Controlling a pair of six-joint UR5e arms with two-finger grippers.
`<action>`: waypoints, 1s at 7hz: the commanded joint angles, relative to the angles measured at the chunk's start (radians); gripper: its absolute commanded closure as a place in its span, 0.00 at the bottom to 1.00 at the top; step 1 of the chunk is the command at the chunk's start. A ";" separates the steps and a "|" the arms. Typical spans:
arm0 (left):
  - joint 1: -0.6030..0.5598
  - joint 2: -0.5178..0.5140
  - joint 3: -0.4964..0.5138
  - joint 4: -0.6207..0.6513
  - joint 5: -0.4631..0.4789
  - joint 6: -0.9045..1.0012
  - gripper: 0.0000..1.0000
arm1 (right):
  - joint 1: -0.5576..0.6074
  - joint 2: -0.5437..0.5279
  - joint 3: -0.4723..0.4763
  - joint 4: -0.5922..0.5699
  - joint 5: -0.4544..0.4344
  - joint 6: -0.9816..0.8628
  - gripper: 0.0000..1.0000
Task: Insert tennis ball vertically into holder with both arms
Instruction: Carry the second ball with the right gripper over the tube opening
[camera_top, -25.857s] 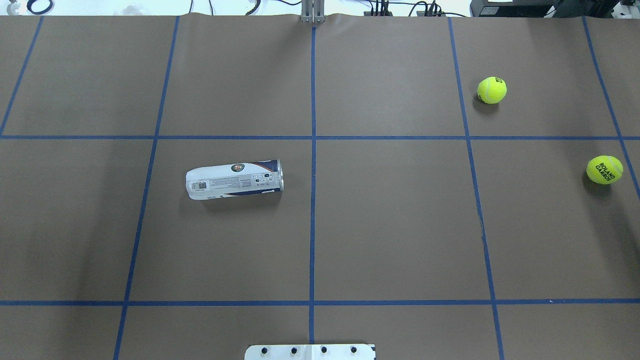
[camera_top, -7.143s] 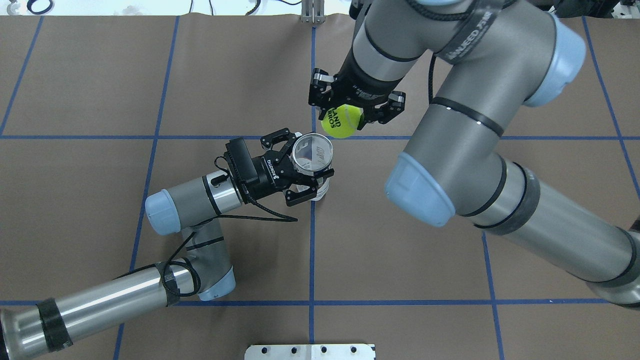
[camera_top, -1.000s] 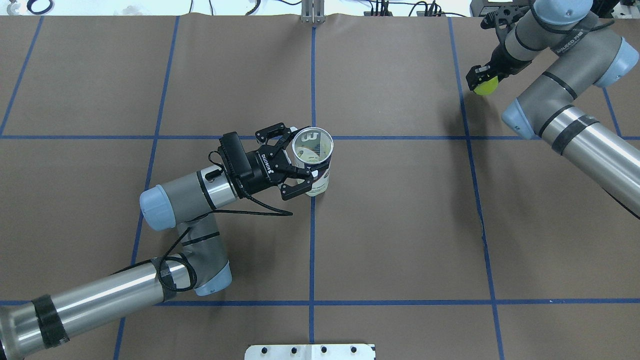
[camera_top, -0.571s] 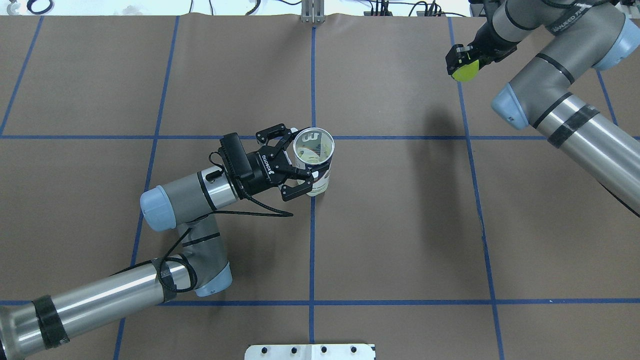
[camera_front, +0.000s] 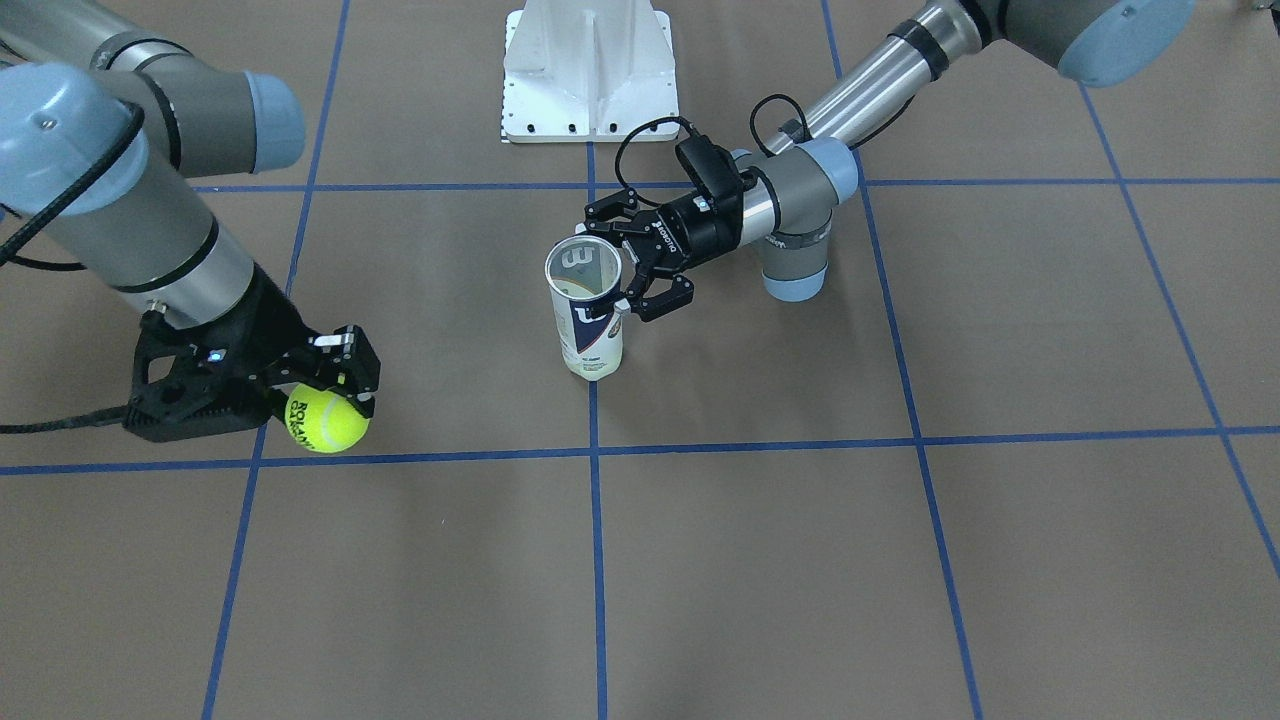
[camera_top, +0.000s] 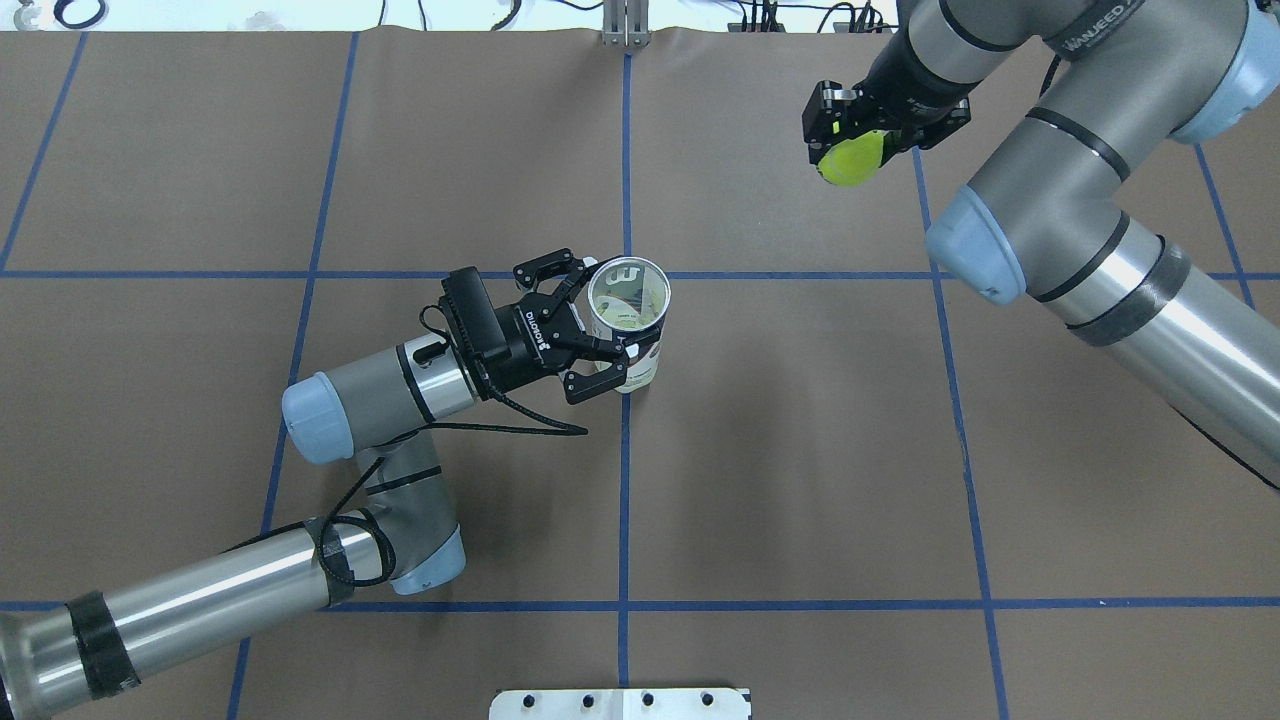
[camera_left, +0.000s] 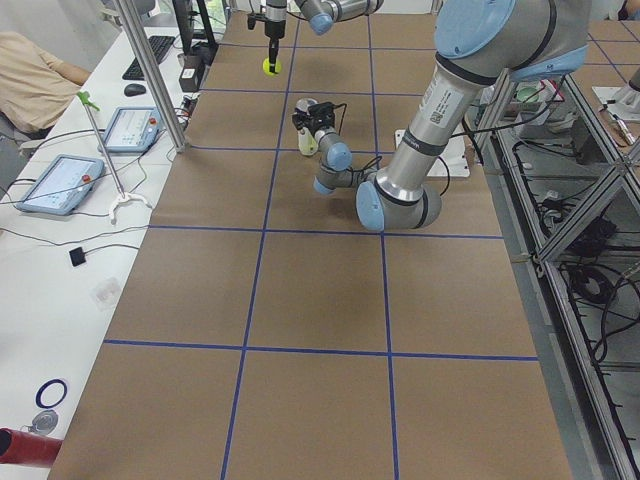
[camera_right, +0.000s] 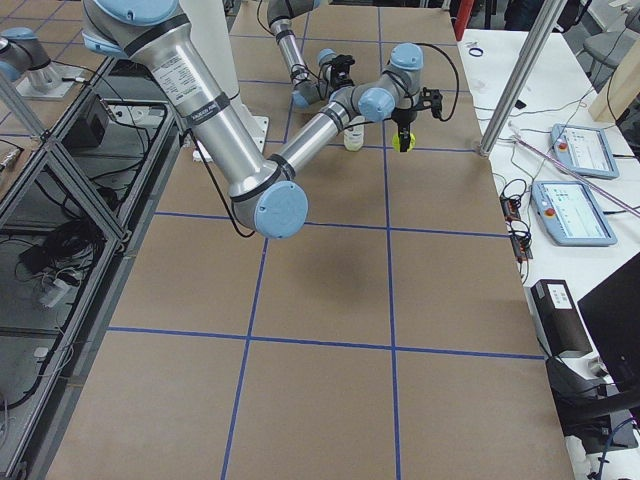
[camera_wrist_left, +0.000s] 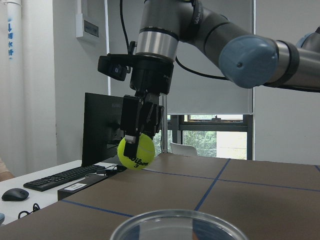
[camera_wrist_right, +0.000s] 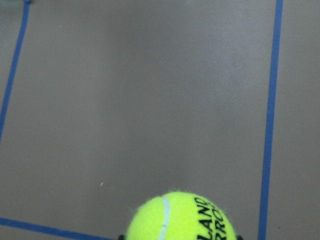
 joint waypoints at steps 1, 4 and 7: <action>0.001 0.000 0.000 0.001 0.000 0.000 0.14 | -0.121 0.115 0.093 -0.145 -0.075 0.187 1.00; 0.002 0.000 0.000 0.001 0.000 0.000 0.14 | -0.231 0.258 0.120 -0.313 -0.150 0.298 1.00; 0.002 0.000 0.000 0.001 0.000 0.000 0.14 | -0.318 0.262 0.122 -0.347 -0.252 0.321 1.00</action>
